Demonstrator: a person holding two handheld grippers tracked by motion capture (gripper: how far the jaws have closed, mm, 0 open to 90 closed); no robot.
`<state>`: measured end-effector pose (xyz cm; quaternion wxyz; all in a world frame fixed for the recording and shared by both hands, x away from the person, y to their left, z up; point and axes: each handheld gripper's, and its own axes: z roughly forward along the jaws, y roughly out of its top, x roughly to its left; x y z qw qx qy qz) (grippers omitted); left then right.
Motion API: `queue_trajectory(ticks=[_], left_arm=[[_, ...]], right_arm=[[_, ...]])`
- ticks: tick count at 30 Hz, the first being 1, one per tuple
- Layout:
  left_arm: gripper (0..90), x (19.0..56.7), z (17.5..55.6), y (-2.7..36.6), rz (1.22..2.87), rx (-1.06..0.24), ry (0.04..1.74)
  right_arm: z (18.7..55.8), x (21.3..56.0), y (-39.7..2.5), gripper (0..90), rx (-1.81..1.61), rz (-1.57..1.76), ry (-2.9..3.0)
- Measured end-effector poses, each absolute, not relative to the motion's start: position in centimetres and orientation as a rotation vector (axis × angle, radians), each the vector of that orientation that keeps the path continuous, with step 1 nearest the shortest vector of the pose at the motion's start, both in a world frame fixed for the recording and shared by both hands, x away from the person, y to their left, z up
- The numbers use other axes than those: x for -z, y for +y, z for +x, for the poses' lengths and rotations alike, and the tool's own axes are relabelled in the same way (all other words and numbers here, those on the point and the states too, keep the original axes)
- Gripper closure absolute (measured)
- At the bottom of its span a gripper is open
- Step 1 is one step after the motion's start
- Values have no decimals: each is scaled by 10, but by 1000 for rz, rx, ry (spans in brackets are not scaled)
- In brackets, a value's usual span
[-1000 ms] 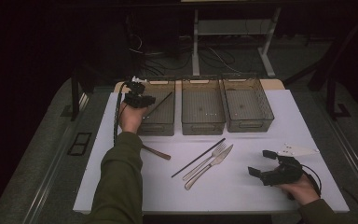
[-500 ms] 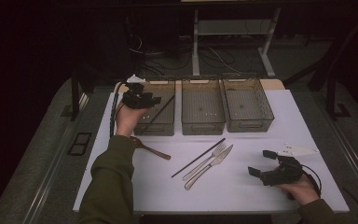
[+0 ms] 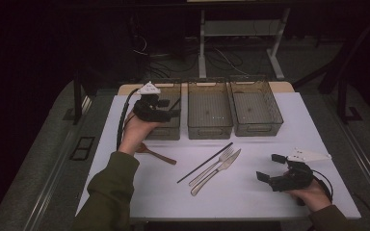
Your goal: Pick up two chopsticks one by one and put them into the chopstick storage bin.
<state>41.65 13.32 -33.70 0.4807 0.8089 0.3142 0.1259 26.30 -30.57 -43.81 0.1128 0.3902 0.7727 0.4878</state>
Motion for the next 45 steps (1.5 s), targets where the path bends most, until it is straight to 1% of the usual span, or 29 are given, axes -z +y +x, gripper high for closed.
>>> queue_trajectory(ticks=[8, 19, 24, 37, 42, 45], left_arm=[[282, 342, 388, 123, 1998, -270, 705], [171, 371, 361, 111, 2007, -252, 704], [146, 379, 349, 105, 2011, -246, 691], [143, 406, 324, 87, 2032, -241, 671], [146, 416, 319, 84, 2050, -247, 669], [156, 421, 319, 81, 2055, -228, 672]], right_arm=[[261, 441, -300, 23, -1416, 1082, 2325], [263, 441, -301, 22, -1397, 1075, 2321], [263, 442, -299, 23, -1373, 1076, 2318], [260, 443, -298, 23, -1386, 1061, 2338], [259, 443, -298, 23, -1387, 1057, 2336], [259, 443, -299, 23, -1389, 1049, 2332]])
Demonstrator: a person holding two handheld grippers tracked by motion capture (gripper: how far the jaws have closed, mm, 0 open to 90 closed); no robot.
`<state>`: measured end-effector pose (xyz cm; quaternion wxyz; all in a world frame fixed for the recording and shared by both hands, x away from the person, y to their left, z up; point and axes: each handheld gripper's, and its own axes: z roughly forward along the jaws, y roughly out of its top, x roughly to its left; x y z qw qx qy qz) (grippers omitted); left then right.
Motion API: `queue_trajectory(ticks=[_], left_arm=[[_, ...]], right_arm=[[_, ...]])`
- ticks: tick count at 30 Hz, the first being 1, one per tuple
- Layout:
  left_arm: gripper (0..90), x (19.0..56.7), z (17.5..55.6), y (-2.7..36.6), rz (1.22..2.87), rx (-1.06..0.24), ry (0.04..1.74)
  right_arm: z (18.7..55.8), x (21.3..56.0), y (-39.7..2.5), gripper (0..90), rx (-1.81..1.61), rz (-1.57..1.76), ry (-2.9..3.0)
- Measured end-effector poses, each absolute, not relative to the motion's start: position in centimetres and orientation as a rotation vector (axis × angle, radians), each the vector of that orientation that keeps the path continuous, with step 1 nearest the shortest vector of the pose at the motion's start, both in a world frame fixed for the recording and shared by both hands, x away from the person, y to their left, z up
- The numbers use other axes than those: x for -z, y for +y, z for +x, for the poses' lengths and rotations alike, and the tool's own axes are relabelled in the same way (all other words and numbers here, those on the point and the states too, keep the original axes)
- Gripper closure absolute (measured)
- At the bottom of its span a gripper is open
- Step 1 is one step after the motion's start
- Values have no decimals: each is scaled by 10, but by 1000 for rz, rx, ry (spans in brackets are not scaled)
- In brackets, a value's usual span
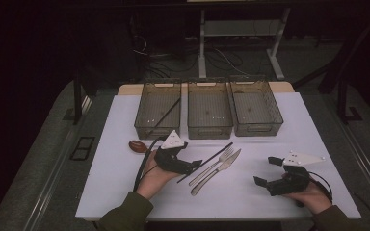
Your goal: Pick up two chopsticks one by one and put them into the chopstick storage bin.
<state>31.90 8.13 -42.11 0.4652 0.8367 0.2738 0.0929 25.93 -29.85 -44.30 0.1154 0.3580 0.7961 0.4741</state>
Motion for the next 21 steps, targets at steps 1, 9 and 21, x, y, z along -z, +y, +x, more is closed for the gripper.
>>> queue_trajectory(ticks=[1, 9, 21], left_arm=[[167, 422, 319, 80, 2060, -226, 672], [271, 436, 319, 70, 2090, -213, 676], [572, 448, 320, 63, 2132, -190, 680]], right_arm=[[259, 443, -299, 23, -1390, 1050, 2331], [259, 444, -298, 23, -1378, 1048, 2337], [259, 445, -297, 23, -1368, 1049, 2342]])
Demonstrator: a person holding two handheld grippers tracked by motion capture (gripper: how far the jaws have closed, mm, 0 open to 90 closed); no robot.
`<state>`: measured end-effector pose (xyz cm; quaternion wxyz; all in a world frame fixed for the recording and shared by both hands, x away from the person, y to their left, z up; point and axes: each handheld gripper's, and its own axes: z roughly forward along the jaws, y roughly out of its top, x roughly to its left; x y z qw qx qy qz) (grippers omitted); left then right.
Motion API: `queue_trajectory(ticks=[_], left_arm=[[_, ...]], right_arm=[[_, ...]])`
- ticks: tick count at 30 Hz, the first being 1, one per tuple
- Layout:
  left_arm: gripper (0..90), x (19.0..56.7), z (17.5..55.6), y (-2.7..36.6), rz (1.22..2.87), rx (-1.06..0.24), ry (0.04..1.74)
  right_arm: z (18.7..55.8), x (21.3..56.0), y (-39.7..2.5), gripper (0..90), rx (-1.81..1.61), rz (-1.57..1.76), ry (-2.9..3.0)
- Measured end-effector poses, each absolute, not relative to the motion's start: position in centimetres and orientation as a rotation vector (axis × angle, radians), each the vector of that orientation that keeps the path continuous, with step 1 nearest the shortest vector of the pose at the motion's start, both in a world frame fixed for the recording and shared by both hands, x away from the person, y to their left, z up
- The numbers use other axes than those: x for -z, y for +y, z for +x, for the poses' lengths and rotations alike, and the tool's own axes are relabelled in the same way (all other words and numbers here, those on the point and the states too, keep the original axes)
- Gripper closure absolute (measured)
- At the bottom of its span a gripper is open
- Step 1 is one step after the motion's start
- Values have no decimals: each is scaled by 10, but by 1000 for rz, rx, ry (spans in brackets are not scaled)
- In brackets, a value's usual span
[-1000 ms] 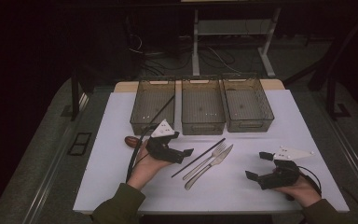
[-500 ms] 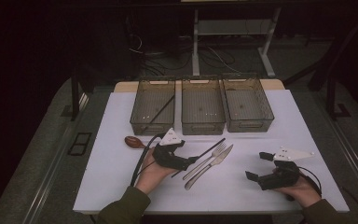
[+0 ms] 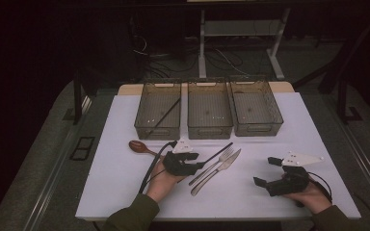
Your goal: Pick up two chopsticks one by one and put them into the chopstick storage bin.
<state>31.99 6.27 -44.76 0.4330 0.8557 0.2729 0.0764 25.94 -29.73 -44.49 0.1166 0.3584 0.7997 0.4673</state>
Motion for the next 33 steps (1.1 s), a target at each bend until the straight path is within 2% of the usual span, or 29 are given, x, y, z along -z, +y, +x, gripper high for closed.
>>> queue_trajectory(ticks=[6, 13, 33], left_arm=[[698, 450, 321, 59, 2139, -179, 690], [778, 454, 322, 54, 2160, -165, 705], [848, 455, 322, 50, 2202, -200, 703]], right_arm=[[259, 445, -297, 23, -1368, 1050, 2341], [260, 445, -297, 23, -1368, 1049, 2340], [259, 445, -297, 23, -1368, 1049, 2339]])
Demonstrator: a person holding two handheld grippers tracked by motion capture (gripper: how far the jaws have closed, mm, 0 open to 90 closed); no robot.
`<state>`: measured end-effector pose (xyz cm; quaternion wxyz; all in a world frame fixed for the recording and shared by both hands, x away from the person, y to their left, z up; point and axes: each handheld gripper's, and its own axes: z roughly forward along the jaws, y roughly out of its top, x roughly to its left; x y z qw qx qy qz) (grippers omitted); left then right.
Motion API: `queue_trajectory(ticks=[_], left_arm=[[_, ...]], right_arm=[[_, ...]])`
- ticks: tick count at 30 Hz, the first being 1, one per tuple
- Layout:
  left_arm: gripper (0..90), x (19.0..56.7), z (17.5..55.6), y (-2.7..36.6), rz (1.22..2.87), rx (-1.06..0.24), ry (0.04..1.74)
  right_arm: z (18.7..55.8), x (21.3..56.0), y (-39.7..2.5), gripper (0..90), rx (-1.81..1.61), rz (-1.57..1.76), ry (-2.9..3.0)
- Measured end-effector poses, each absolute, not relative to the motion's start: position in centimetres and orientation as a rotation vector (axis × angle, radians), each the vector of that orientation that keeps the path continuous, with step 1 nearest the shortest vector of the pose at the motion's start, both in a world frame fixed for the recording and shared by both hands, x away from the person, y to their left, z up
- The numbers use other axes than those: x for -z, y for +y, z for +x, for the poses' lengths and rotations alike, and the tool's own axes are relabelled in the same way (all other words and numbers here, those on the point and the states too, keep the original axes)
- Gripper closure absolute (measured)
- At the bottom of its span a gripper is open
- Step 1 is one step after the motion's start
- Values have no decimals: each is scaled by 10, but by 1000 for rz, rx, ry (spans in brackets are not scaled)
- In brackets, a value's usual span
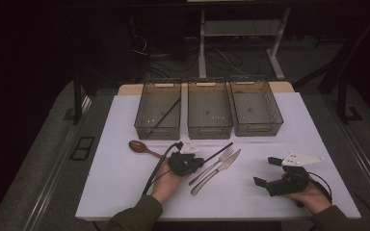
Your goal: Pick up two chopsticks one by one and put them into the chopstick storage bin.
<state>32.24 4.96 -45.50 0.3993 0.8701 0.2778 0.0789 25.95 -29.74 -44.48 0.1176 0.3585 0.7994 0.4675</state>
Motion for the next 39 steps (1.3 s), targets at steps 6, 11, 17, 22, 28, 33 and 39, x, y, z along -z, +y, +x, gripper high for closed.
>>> queue_trajectory(ticks=[6, 11, 17, 22, 28, 33, 39], left_arm=[[852, 454, 323, 50, 2200, -189, 717], [853, 453, 323, 52, 2201, -178, 723], [853, 446, 323, 57, 2178, -178, 725], [853, 439, 323, 62, 2150, -177, 723], [853, 432, 322, 67, 2126, -169, 725], [853, 427, 321, 70, 2105, -155, 713], [853, 418, 319, 75, 2085, -145, 678]], right_arm=[[259, 445, -297, 23, -1368, 1047, 2340], [259, 445, -298, 23, -1370, 1046, 2339], [259, 445, -298, 23, -1370, 1050, 2341], [259, 445, -298, 23, -1369, 1046, 2343], [259, 445, -298, 23, -1369, 1049, 2342], [259, 445, -298, 23, -1370, 1047, 2342], [259, 445, -298, 23, -1371, 1049, 2342]])
